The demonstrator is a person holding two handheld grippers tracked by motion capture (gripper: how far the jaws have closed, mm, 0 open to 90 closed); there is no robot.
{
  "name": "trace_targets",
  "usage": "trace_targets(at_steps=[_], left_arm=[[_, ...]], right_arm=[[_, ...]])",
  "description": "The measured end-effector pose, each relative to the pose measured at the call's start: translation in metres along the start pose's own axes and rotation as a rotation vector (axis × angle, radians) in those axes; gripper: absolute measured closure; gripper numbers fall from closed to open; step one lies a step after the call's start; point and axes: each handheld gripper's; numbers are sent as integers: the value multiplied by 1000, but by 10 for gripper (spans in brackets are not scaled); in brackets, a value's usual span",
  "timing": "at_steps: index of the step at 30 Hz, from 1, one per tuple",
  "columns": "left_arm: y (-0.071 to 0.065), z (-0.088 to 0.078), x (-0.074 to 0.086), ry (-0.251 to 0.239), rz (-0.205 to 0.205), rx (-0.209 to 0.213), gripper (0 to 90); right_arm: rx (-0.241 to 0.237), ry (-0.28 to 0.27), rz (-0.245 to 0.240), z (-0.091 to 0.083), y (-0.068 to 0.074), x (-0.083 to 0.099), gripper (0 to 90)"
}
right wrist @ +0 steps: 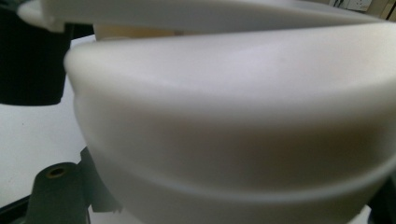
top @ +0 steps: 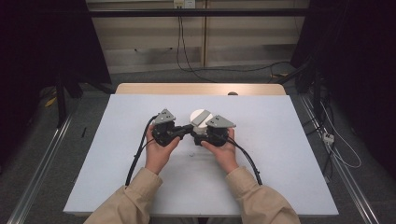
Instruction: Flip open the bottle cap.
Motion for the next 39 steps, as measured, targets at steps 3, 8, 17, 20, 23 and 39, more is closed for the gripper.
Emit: trace_targets(at_steps=[3, 8, 17, 20, 23, 39], left_arm=[[-1, 1, -4, -5, -7, 9, 900], [-3, 2, -14, -17, -7, -8, 900], [-1, 5, -24, -11, -5, -17, 900], [-2, 7, -27, -5, 0, -18, 900], [-2, 8, -31, -2, 5, -26, 900], [1, 13, -43, 7, 18, -42, 900]], right_arm=[[0, 0, 0, 0, 0, 0, 186], [-1, 2, 2, 0, 0, 0, 186], [-2, 2, 0, 0, 0, 0, 186], [-2, 2, 0, 0, 0, 0, 186], [-1, 2, -1, 0, 0, 0, 186], [-1, 3, 0, 0, 0, 0, 186]])
Point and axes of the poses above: each handheld gripper's, and its own axes: z roughly forward along the jaws, x roughly out of its underside, y roughly to its left
